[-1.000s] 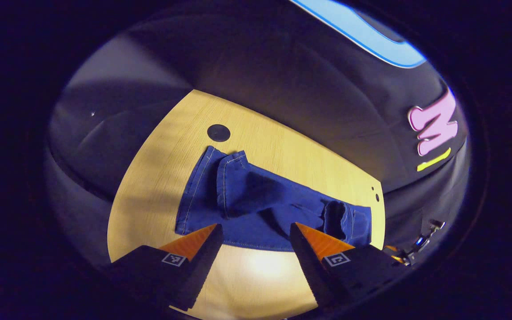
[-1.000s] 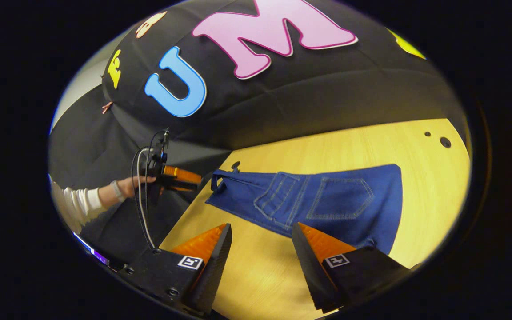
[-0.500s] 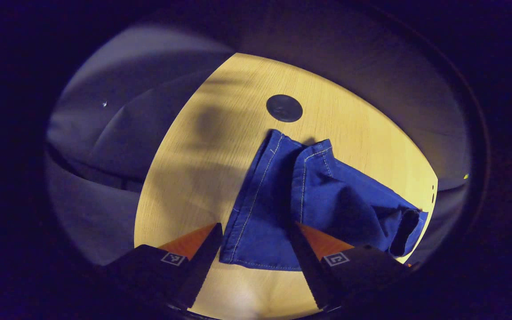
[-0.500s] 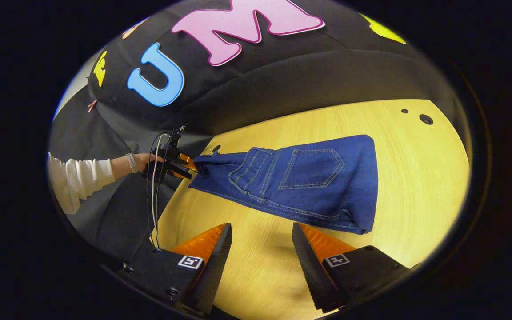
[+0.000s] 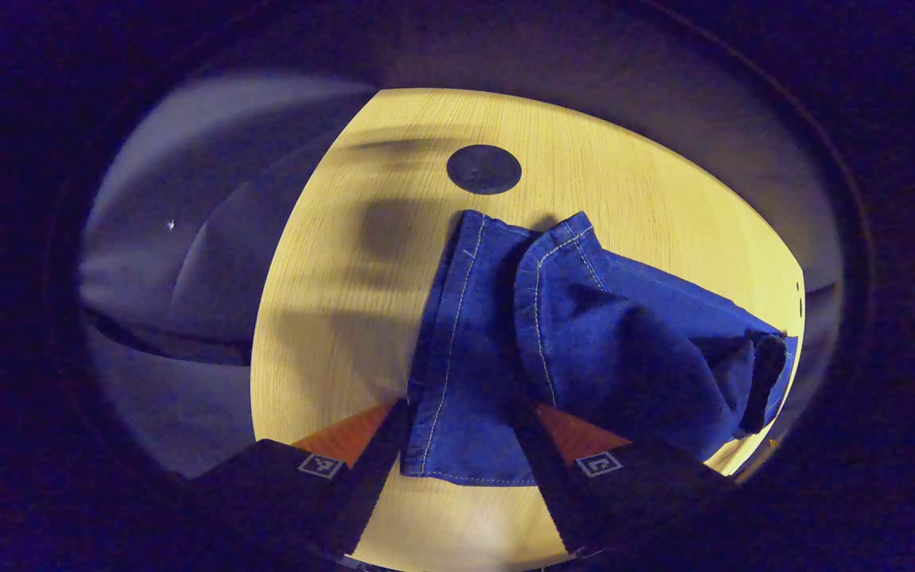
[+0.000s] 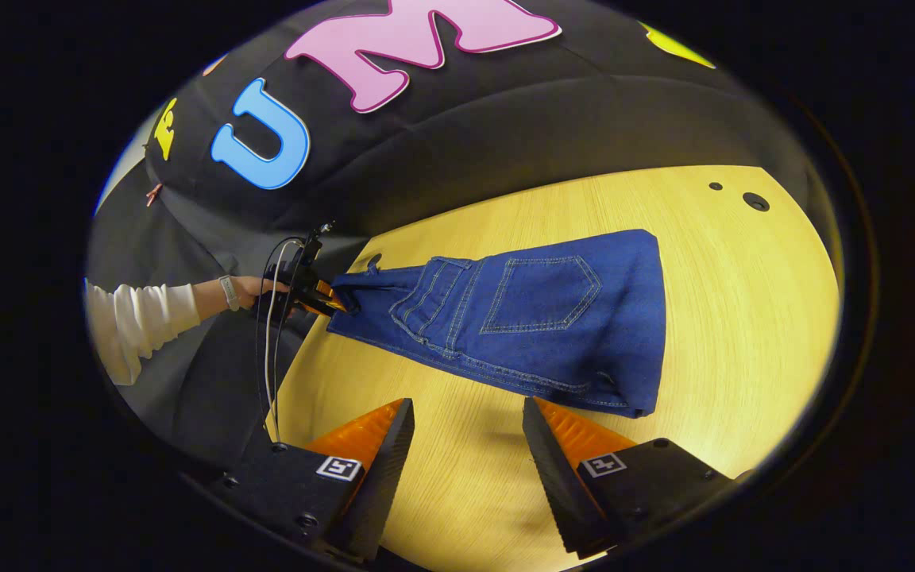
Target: Grasp the waist and the cuffs of the jeans and fold them to make the two legs overlap; first hold the waist and fold one-third of the jeans toward the cuffs, then hold the cuffs and fold the remaining one-third in the same direction to finish folding.
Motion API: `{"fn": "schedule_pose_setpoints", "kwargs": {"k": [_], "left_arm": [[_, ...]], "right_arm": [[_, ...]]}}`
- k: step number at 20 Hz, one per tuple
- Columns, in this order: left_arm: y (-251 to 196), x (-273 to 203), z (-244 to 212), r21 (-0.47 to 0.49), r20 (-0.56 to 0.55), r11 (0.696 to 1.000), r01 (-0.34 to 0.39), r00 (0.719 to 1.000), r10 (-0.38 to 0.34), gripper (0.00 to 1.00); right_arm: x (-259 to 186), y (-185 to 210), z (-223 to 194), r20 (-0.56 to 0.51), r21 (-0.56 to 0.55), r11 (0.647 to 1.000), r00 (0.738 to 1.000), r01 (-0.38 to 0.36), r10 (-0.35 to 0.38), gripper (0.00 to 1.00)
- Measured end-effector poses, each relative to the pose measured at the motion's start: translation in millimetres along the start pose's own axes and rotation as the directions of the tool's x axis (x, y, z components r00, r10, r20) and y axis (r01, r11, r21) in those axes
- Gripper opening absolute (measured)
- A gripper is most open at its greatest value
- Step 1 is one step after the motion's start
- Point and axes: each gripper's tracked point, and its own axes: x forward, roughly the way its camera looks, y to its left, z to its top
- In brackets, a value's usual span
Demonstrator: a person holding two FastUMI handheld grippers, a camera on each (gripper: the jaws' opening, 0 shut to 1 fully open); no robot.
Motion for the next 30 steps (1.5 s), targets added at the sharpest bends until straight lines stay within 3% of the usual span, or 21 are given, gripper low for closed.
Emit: {"fn": "schedule_pose_setpoints", "kwargs": {"k": [1,4,5,7,10,14,17,19,21,23,24,27,28,30], "left_arm": [[-2,1,1,0.02,0.009,1.0,0.013,1.0,-0.013,0.87],[-21,-6,4,-0.014,0.04,1.0,0.023,0.999,-0.022,0.07],[-23,-8,6,-0.013,0.044,0.999,0.037,0.998,-0.037,0.06],[-34,-17,6,-0.052,0.071,0.988,0.143,0.988,-0.139,0.06],[-62,-46,8,-0.094,0.156,0.937,0.336,0.935,-0.32,0.06],[-119,-111,13,-0.079,0.259,0.82,0.566,0.806,-0.532,0.06],[-191,-182,20,0.003,0.35,0.674,0.739,0.631,-0.693,0.06],[-246,-214,17,0.094,0.339,0.61,0.787,0.551,-0.763,0.06],[-297,-234,1,0.191,0.284,0.573,0.797,0.514,-0.81,0.06],[-361,-250,-16,0.25,0.222,0.509,0.823,0.463,-0.858,0.05],[-393,-247,-26,0.276,0.175,0.486,0.829,0.454,-0.874,0.06],[-464,-198,-57,0.34,0.066,0.53,0.777,0.542,-0.838,0.06],[-472,-166,-66,0.348,0.046,0.564,0.749,0.587,-0.808,0.06],[-470,-99,-77,0.341,0.012,0.674,0.655,0.714,-0.7,0.06]], "right_arm": [[0,0,-2,-0.005,-0.003,1.0,1.0,0.0,0.0,0.84],[-4,-2,-7,-0.015,-0.003,1.0,1.0,-0.008,0.008,0.84],[-4,-2,-8,-0.016,-0.005,1.0,1.0,-0.007,0.007,0.84],[-10,-2,-6,-0.01,-0.011,1.0,1.0,-0.006,0.006,0.84],[-18,-7,-1,0.009,-0.005,1.0,1.0,0.002,-0.002,0.84],[-25,-6,5,0.039,0.03,1.0,0.999,-0.007,0.006,0.84],[-31,-5,5,0.05,0.031,1.0,0.999,-0.007,0.006,0.84],[-36,-6,2,0.051,0.033,0.999,0.999,-0.006,0.004,0.84],[-42,-6,0,0.059,0.038,0.999,0.998,-0.004,0.002,0.84],[-49,-8,-1,0.07,0.042,0.999,0.998,-0.001,-0.002,0.84],[-53,-11,-3,0.073,0.043,0.999,0.997,0.005,-0.008,0.84],[-70,-22,-3,0.093,0.048,0.999,0.995,0.022,-0.027,0.84],[-77,-26,-2,0.105,0.05,0.998,0.994,0.03,-0.035,0.84],[-89,-36,0,0.122,0.054,0.998,0.991,0.044,-0.05,0.84]]}}
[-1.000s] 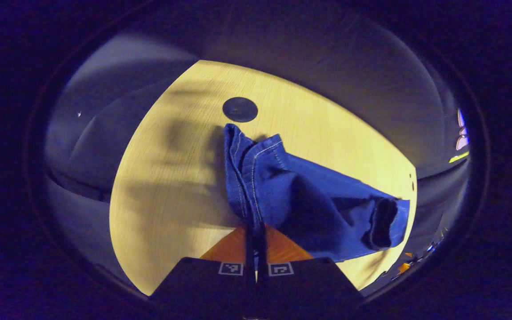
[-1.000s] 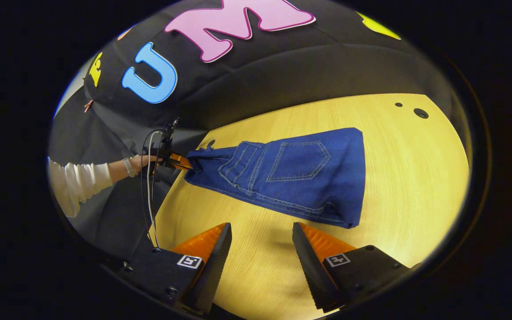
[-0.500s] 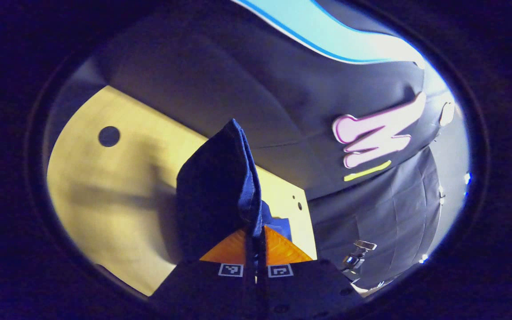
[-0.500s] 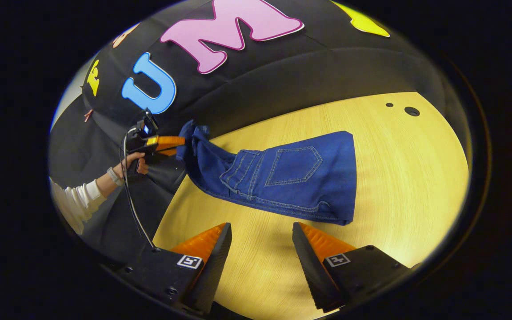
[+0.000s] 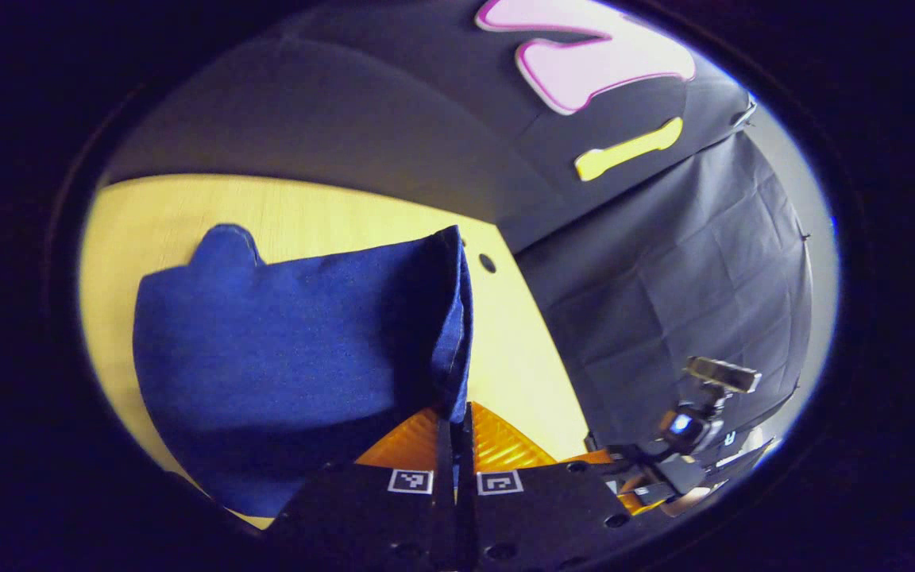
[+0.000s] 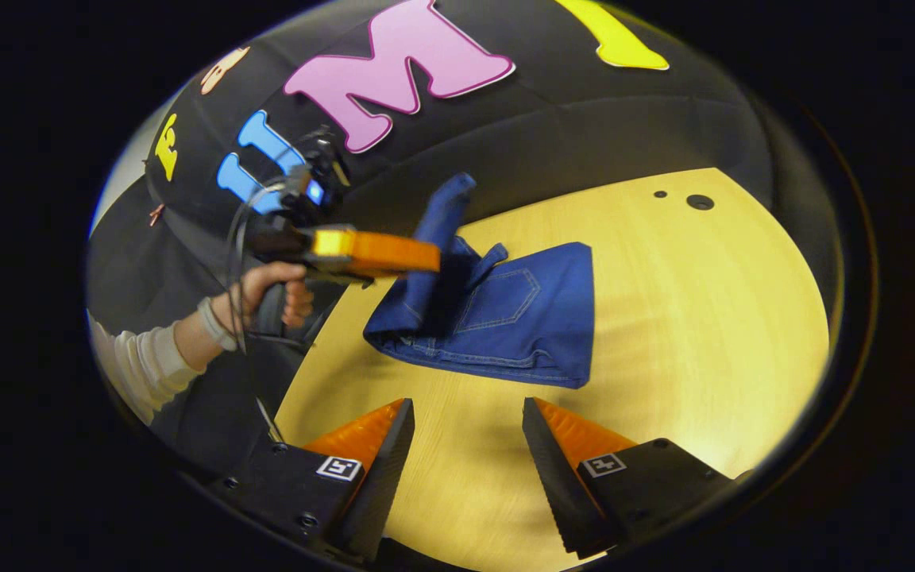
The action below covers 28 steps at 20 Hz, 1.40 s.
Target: Grasp the waist and the cuffs of the jeans and fold them to make the two legs overlap; first hold the waist and fold one-third of the jeans toward the cuffs, then hold the cuffs and fold the remaining one-third in the same direction to finish folding.
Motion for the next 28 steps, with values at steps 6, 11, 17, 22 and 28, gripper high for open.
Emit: {"fn": "schedule_pose_setpoints", "kwargs": {"k": [6,11,17,22,28], "left_arm": [[41,22,-23,-0.079,-0.02,0.974,-0.213,0.977,0.212,0.18],[-20,-41,0,0.036,0.261,0.968,-0.248,0.937,0.231,0.97],[-137,-179,-24,0.301,0.634,0.835,-0.461,0.751,0.186,0.96],[-198,-263,-93,0.215,0.78,0.841,-0.496,0.606,0.158,0.96],[-235,-344,-171,0.097,0.875,0.826,-0.555,0.443,0.194,0.95]], "right_arm": [[-26,-32,9,0.027,-0.078,0.996,0.999,0.043,-0.041,0.84],[-55,-32,43,0.168,-0.199,0.97,0.98,0.143,-0.11,0.89],[-133,10,81,0.42,-0.292,0.903,0.89,0.315,-0.175,0.97],[-216,72,92,0.59,-0.299,0.865,0.791,0.402,-0.164,0.97],[-277,117,76,0.679,-0.262,0.86,0.717,0.438,-0.158,0.97]]}}
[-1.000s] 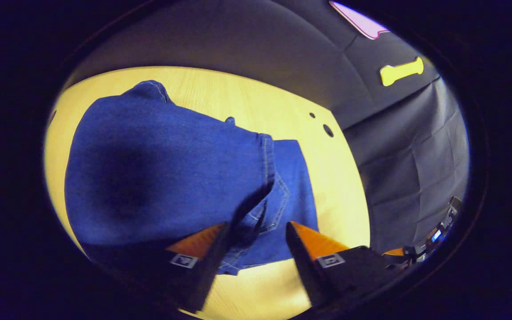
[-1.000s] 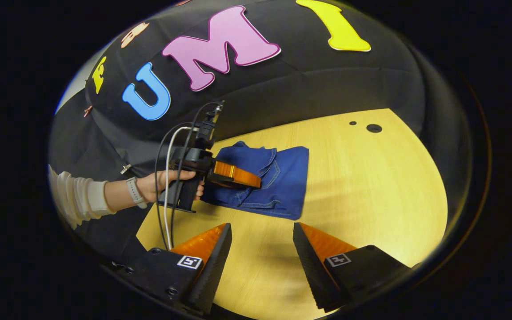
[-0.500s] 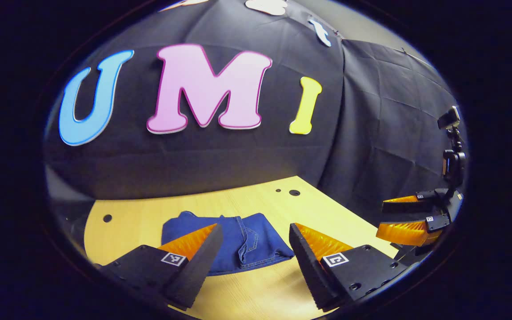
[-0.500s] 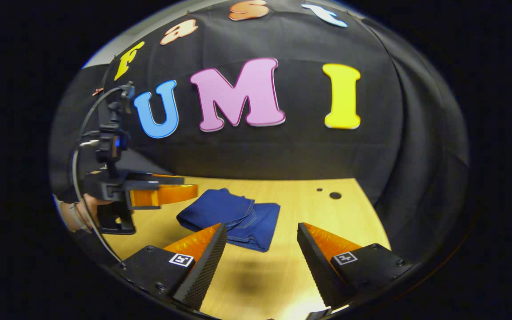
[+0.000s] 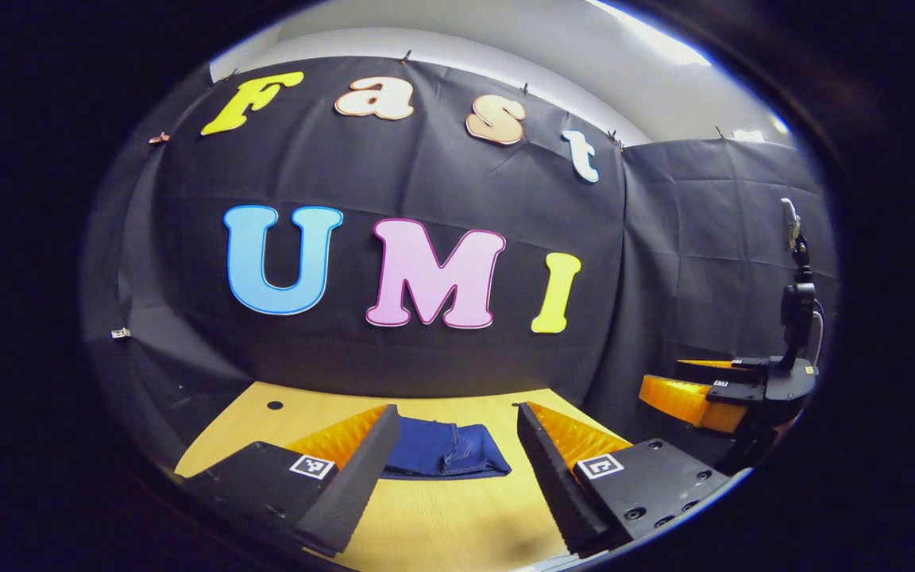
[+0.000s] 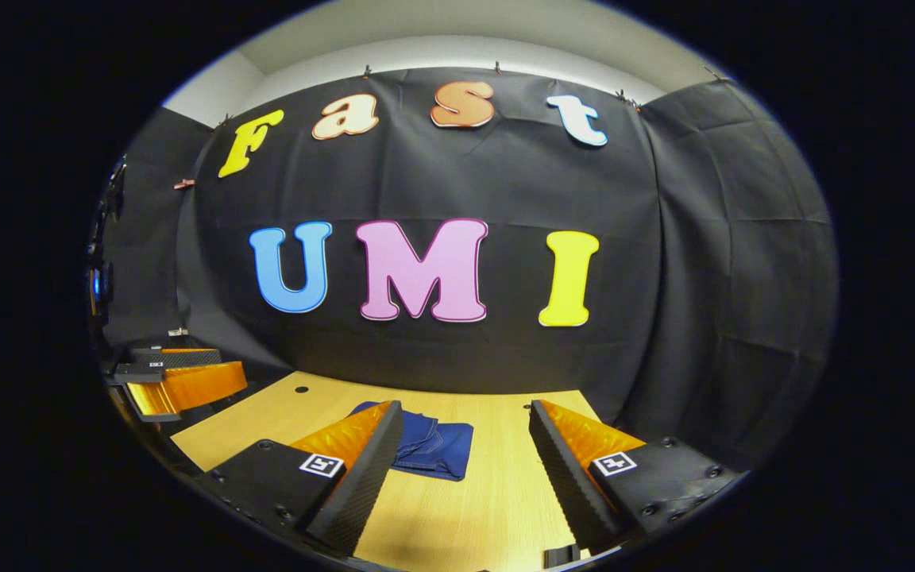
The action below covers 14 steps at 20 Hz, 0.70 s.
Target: Grasp the waist and the cuffs of the jeans and fold them to make the two legs overlap; first hold the waist and fold one-third of the jeans toward the cuffs, then hold the cuffs and fold the remaining one-third in the same direction to finish folding.
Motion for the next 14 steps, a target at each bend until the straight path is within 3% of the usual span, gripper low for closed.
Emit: {"fn": "schedule_pose_setpoints", "kwargs": {"k": [3,6,11,14], "left_arm": [[2,-19,7,0.031,0.007,0.999,-0.033,0.999,0.033,0.95],[-2,-25,21,0.001,0.024,0.998,-0.059,0.998,0.059,0.95],[-15,-15,34,-0.031,0.031,0.996,-0.082,0.996,0.083,0.95],[-21,-7,34,-0.016,0.033,0.996,-0.093,0.995,0.093,0.95]], "right_arm": [[-16,7,14,0.02,-0.009,1.0,0.999,-0.026,0.026,0.98],[-18,6,34,0.073,-0.022,0.999,0.997,-0.025,0.027,0.98],[-13,6,57,0.126,-0.056,0.995,0.988,-0.082,0.089,0.98],[-8,-6,65,0.154,-0.065,0.996,0.985,-0.066,0.075,0.96]]}}
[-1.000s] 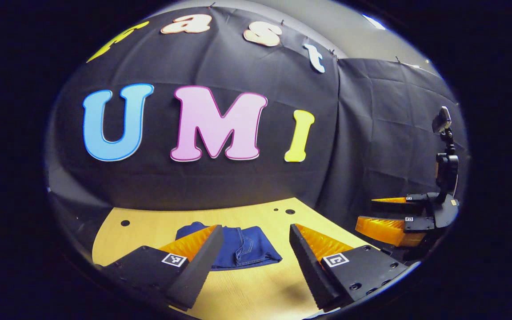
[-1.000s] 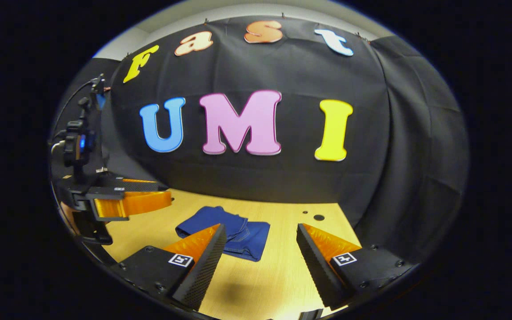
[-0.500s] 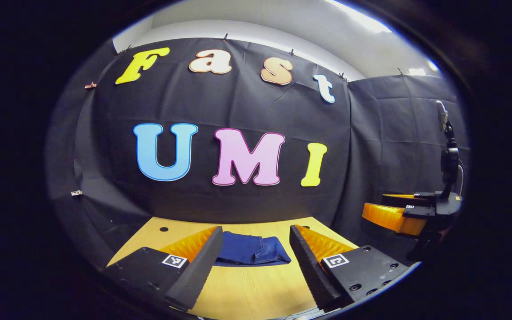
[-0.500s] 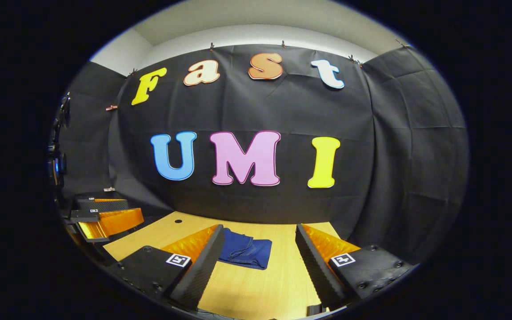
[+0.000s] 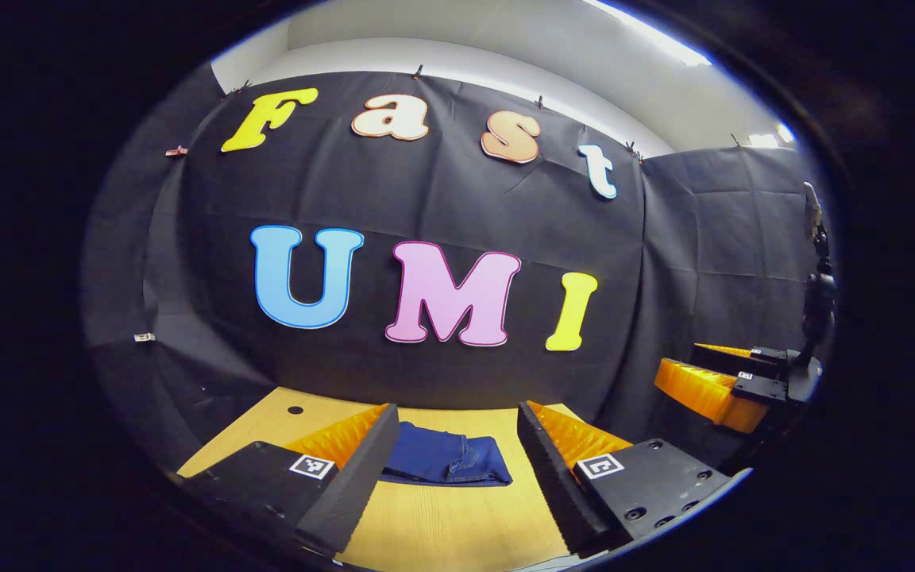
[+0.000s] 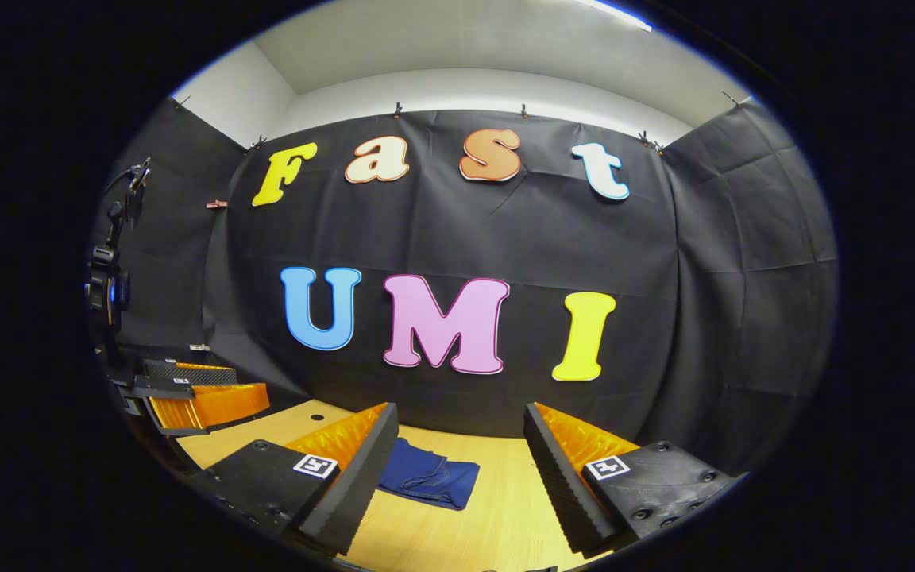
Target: Grasp the waist and the cuffs of the jeans and fold them to make the two legs overlap; first hold the waist and fold one-third of the jeans toward the cuffs, then hold the cuffs and fold the remaining one-third in the same direction to finish folding.
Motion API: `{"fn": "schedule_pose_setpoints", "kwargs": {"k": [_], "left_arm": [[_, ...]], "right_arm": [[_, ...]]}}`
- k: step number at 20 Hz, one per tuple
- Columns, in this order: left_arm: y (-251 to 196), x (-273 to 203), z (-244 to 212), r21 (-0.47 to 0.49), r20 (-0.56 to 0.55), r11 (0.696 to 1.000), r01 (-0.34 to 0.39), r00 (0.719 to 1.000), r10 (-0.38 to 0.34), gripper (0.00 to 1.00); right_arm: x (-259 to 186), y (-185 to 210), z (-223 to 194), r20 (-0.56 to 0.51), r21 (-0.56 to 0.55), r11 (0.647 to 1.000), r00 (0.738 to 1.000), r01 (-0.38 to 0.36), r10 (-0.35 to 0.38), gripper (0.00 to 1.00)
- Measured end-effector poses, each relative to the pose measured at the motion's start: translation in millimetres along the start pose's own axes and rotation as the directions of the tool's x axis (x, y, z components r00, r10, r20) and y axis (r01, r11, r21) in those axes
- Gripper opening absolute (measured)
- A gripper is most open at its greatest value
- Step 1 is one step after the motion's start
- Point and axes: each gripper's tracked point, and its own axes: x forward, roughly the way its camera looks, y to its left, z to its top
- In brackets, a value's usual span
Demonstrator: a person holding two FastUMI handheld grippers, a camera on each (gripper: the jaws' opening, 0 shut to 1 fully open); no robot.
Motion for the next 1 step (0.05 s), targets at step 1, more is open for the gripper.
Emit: {"fn": "schedule_pose_setpoints", "kwargs": {"k": [1], "left_arm": [[-4.9,2.1,0.7,0.0,0.004,1.0,0.004,1.0,-0.004,0.95]], "right_arm": [[1.1,-2.1,1.1,0.003,0.0,1.0,1.0,-0.002,0.002,0.97]]}}
